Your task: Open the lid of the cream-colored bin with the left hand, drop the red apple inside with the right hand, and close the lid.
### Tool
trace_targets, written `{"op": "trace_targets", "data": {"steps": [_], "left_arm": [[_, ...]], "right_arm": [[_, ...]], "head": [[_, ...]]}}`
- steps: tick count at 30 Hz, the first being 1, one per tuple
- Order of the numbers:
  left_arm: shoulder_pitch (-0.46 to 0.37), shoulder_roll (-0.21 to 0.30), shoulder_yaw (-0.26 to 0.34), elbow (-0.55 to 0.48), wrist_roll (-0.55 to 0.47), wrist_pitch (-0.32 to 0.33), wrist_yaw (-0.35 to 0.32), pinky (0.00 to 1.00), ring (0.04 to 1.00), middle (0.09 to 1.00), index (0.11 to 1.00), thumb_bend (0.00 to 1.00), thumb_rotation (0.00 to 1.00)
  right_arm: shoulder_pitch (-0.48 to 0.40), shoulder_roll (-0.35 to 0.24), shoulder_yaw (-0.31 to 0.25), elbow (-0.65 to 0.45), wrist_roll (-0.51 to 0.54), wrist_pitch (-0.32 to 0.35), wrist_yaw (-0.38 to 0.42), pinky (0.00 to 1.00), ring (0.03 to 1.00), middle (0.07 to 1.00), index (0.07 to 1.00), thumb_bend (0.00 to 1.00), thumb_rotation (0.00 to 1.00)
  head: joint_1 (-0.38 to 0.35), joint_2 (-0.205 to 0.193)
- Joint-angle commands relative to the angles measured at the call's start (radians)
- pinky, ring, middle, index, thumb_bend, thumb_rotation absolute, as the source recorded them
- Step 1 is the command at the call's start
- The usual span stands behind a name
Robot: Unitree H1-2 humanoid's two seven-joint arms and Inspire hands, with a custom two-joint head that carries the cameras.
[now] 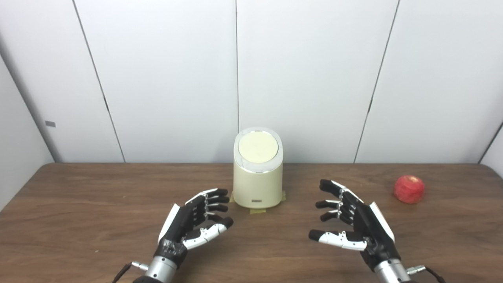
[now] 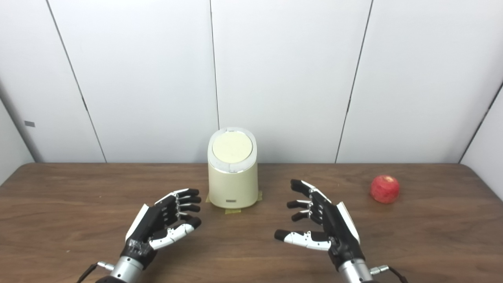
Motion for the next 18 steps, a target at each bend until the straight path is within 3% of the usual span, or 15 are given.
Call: {"op": "trace_targets", "data": {"steps": [1, 6, 11, 18], "left_arm": [[-0.047, -0.007, 0.002, -0.015, -0.001, -0.055, 0.009, 0.59, 0.703, 0.751, 0.772, 0.69, 0.25], [-0.035, -0.034, 0.004, -0.034, 0.028, -0.054, 0.052, 0.65, 0.766, 0.819, 0.83, 0.7, 0.26], [-0.021, -0.058, 0.002, -0.078, 0.087, -0.043, 0.097, 0.81, 0.91, 0.937, 0.964, 0.79, 0.38], [-0.087, -0.075, 0.018, -0.118, 0.127, -0.006, 0.14, 0.93, 0.984, 0.995, 1.0, 0.84, 0.42]], "right_arm": [[-0.032, -0.006, -0.004, -0.024, 0.006, -0.032, -0.007, 0.55, 0.699, 0.851, 0.813, 0.81, 0.22], [-0.029, -0.005, -0.004, -0.023, 0.006, -0.028, -0.008, 0.56, 0.702, 0.851, 0.807, 0.82, 0.22], [-0.023, -0.006, -0.004, -0.02, 0.008, -0.028, -0.006, 0.56, 0.71, 0.857, 0.813, 0.81, 0.22], [-0.016, -0.01, -0.003, -0.013, 0.006, -0.03, -0.004, 0.58, 0.708, 0.853, 0.825, 0.79, 0.21]], "head": [[0.002, -0.001], [0.009, -0.023], [0.016, -0.054], [0.024, -0.076]]}}
